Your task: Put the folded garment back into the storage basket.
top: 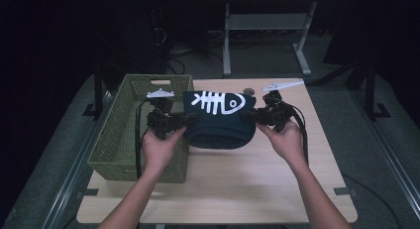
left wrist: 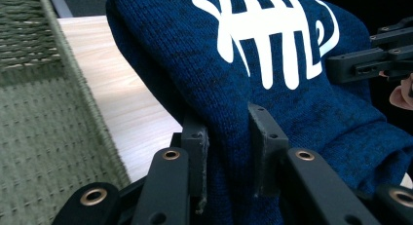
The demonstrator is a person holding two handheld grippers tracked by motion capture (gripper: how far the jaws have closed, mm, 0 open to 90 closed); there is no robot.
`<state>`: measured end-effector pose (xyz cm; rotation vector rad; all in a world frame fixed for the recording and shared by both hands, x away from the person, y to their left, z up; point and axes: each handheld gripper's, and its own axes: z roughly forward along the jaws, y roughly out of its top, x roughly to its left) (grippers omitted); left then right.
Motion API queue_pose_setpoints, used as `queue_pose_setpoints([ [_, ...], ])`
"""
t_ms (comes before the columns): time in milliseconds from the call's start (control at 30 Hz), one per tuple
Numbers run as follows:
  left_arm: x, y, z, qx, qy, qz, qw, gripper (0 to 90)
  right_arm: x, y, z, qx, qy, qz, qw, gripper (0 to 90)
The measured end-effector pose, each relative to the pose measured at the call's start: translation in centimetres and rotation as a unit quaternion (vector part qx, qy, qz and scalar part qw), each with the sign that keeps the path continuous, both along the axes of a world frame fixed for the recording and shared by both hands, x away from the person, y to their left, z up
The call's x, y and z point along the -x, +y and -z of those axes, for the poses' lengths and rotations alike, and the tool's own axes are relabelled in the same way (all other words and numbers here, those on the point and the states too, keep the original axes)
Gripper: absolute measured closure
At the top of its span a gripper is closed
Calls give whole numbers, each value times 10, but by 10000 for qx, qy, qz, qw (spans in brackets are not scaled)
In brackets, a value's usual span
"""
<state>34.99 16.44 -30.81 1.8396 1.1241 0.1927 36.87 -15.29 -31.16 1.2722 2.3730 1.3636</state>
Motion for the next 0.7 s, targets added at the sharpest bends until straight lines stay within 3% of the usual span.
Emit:
queue_pose_setpoints([
  [700, 0, 37, -4, -74, 20, -180, 9998, 717, -5, 44, -18, 163, -64, -288, 9994, 767],
])
